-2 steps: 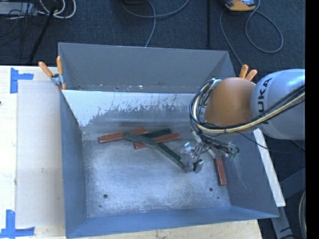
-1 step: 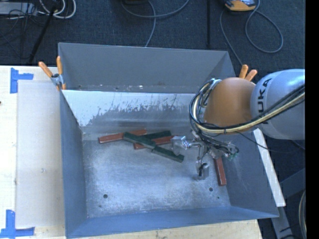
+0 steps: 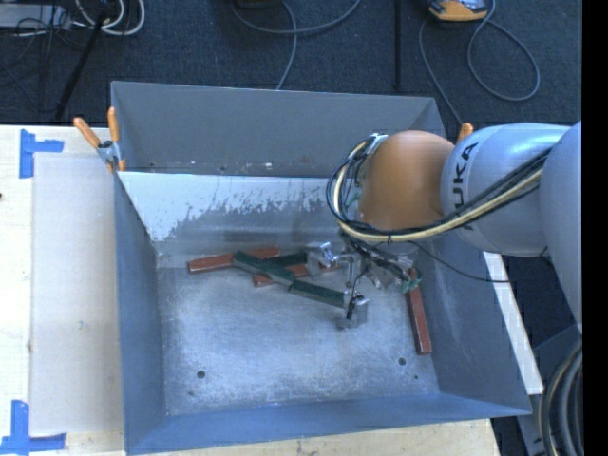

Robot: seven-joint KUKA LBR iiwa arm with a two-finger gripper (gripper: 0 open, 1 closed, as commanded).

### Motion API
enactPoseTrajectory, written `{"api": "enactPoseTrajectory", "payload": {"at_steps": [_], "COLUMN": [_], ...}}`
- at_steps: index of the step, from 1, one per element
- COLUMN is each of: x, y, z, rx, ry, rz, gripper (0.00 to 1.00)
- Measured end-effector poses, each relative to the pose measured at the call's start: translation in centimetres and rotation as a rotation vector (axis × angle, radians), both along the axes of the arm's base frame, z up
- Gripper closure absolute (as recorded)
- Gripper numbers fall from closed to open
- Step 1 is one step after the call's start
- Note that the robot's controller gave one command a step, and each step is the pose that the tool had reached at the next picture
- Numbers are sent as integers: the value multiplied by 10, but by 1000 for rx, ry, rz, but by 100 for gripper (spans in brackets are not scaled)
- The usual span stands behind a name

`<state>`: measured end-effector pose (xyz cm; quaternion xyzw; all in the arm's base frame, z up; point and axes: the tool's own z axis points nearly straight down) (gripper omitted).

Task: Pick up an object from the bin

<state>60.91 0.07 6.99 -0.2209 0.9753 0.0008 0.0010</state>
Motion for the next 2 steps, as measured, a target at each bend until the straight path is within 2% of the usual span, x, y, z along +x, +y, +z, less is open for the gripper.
{"api": "enactPoseTrajectory", "payload": {"at_steps": [1, 2], "x": [1, -11], "y": [-1, 6], "z": [2, 142], "rx": [0, -1], "ry": [-5, -6], "rz": [-2, -10], "gripper": [100, 100]}}
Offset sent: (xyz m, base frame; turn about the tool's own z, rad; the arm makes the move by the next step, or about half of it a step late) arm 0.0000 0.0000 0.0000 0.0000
